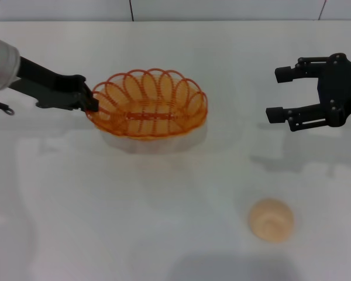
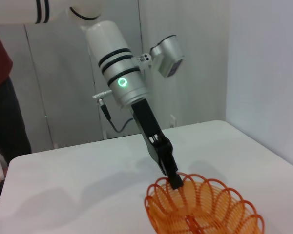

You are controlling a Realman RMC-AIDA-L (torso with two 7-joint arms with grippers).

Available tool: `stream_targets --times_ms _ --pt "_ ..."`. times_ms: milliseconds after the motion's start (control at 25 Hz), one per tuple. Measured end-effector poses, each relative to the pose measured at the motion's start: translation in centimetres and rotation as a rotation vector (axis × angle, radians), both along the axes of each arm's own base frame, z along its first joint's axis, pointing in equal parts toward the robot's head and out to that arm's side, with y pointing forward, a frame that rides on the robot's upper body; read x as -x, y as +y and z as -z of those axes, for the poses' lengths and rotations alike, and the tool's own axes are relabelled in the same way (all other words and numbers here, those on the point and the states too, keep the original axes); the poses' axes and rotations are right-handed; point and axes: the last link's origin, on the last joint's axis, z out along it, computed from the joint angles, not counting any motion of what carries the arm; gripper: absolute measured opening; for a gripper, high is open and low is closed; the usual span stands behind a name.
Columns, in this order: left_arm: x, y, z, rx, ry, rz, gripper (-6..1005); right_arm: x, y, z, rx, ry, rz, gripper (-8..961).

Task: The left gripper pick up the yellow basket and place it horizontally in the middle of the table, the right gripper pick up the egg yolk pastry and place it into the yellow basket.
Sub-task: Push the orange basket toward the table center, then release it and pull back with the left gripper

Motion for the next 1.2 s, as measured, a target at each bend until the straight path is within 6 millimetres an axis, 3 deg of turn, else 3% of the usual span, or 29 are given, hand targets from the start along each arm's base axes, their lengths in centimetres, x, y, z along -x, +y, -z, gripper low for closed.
stream_targets --times_ms 520,1200 --pt "0.0 -0.4 2.8 0.011 -0.035 -0.038 71 0.2 -0.4 -0.1 0.018 -0.005 -0.018 816" --pt "0.0 -0.2 3.7 0.008 -0.03 -0.031 71 0.3 -0.4 0.0 0.023 -0.005 -0.024 817"
